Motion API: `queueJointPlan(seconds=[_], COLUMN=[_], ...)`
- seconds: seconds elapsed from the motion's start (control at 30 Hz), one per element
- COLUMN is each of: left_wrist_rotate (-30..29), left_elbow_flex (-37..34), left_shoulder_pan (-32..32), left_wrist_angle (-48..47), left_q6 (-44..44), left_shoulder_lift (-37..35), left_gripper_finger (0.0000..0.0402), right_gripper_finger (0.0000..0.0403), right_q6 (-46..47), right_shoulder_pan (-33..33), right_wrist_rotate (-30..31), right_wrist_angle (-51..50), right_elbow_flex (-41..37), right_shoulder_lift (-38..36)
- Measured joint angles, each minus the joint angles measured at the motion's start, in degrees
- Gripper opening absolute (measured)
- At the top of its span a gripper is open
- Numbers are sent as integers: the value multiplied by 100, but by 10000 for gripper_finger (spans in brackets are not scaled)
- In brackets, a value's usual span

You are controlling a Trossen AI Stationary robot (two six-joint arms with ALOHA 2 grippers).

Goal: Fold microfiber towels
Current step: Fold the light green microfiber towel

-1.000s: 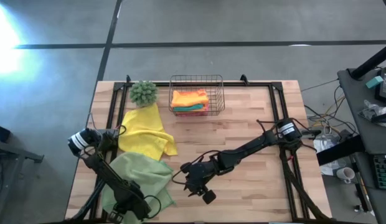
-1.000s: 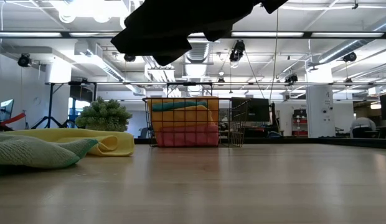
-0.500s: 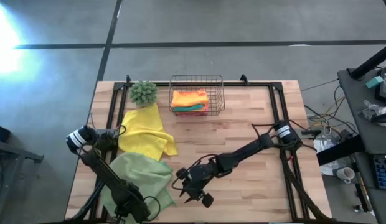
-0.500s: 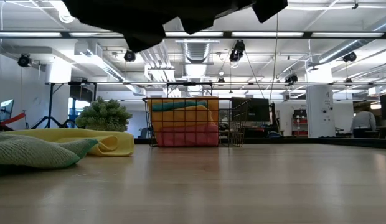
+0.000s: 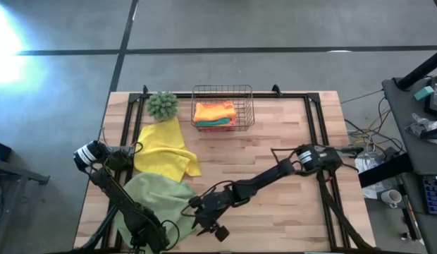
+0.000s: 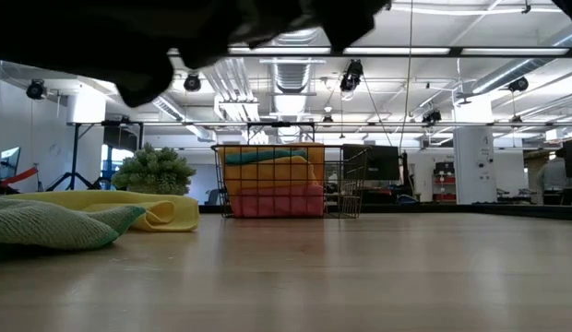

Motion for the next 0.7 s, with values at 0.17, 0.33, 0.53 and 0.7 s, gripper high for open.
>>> queueJointPlan(seconds=[0.17,0.33,0.53,0.7], left_wrist_rotate=[-3,-4,-5,-7], left_elbow_flex=[5,5,5,1], left_shoulder_pan=[0,1,1,0], left_wrist_angle=[1,-5,2,-6], left_q6=[-3,-5,-4,-3], left_shoulder_lift=[0,0,0,0], left_gripper_finger=[0,0,0,0], right_gripper_finger=[137,137,137,137], right_q6=[-308,-413,-454,-414], right_shoulder_pan=[15,12,2,-66], right_wrist_rotate=[0,2,207,307], right_wrist_angle=[-1210,-1836,-2053,-2305], right_elbow_flex=[1009,1829,2408,2496], right_shoulder_lift=[553,1109,1552,1635])
